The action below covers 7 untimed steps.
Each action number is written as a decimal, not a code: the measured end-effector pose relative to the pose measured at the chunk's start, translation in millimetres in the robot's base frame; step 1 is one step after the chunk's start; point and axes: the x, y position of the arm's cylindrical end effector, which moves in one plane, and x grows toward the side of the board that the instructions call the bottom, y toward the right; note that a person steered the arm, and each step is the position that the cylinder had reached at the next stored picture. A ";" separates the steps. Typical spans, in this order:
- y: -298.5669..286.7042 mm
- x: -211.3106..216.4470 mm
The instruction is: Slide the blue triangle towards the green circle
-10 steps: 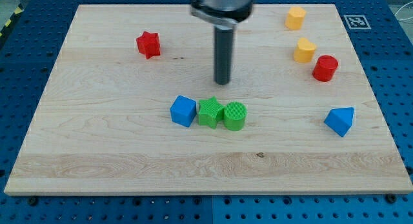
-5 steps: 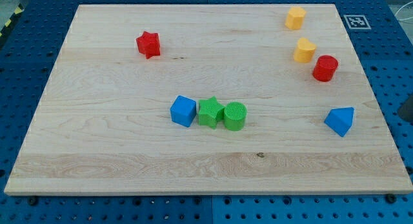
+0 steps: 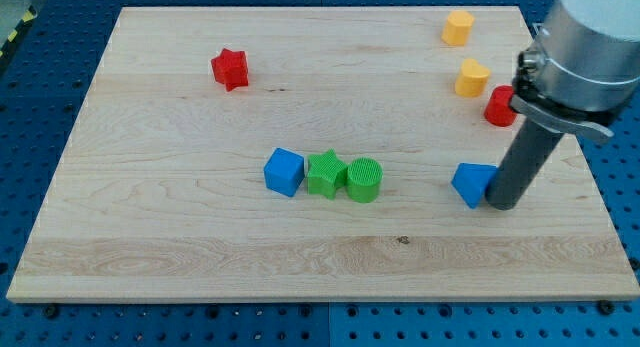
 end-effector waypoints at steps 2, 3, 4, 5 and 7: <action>-15.9 -0.2; 0.2 -7.6; 5.1 -23.5; 0.0 -34.0; -27.2 -34.0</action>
